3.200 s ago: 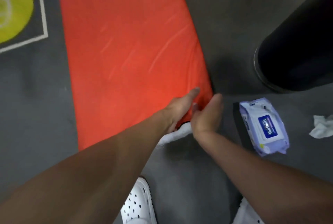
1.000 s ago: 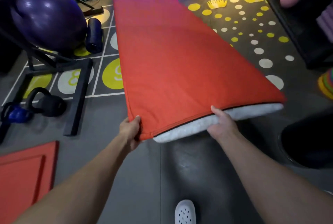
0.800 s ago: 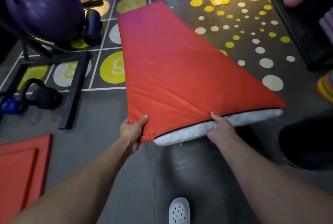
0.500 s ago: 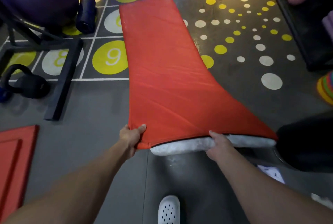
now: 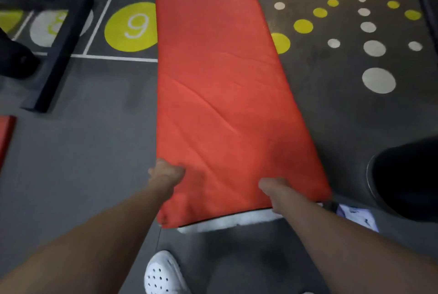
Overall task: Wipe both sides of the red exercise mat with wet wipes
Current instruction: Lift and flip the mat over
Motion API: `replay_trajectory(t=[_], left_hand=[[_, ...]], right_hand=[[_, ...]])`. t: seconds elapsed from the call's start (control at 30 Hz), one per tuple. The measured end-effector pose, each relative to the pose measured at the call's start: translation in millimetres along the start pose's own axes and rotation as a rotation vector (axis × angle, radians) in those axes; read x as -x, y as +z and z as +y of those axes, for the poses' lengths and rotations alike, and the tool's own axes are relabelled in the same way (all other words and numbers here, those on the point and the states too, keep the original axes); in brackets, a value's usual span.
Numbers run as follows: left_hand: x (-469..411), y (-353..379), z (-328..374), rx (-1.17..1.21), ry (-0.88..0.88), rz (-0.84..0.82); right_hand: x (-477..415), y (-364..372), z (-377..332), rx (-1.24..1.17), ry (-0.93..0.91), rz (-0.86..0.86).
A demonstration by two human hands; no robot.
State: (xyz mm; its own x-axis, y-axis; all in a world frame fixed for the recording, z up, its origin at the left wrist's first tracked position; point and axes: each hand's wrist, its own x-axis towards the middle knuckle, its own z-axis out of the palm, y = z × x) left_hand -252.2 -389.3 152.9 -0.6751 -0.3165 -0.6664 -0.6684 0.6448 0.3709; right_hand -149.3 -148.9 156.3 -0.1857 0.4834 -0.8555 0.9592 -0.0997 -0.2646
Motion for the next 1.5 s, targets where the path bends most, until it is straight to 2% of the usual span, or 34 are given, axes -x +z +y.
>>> replay_trajectory(t=[0.1,0.23,0.3,0.4,0.47,0.6,0.7,0.9,1.03,1.13,1.23,1.33,1.5], left_hand=[[-9,40,1,-0.029,0.044,0.0],[-76,113,-12,-0.075,0.097,0.011],[-104,141,-12,-0.143,0.097,0.043],[-137,177,-8,-0.214,0.146,0.073],[-145,195,0,-0.271,0.14,0.082],[-155,215,3,-0.308,0.122,0.147],[-151,216,0,-0.339,0.13,0.162],[-135,195,-43,-0.477,0.174,0.099],[-101,165,-30,-0.481,0.283,-0.066],[-65,125,5,-0.19,0.281,-0.173],[-14,29,46,-0.07,0.299,-0.146],[25,-80,92,-0.004,0.321,-0.089],[70,-267,180,0.103,0.407,-0.11]], right_hand=[[-66,9,15,0.063,-0.106,0.084],[-206,22,30,0.145,-0.21,0.104],[-250,16,26,0.178,-0.197,0.222],[-265,-2,16,0.291,-0.209,0.447],[-280,-18,14,0.349,-0.22,0.535],[-301,-30,15,0.347,-0.287,0.505],[-296,-30,29,0.381,-0.313,0.554],[-266,-13,57,0.487,-0.213,0.519],[-214,-4,51,0.563,-0.074,0.479],[-135,15,19,0.652,-0.259,0.447],[-25,35,-40,0.671,-0.316,0.334],[94,44,-114,0.696,-0.411,0.284],[282,57,-252,0.686,-0.552,0.248]])
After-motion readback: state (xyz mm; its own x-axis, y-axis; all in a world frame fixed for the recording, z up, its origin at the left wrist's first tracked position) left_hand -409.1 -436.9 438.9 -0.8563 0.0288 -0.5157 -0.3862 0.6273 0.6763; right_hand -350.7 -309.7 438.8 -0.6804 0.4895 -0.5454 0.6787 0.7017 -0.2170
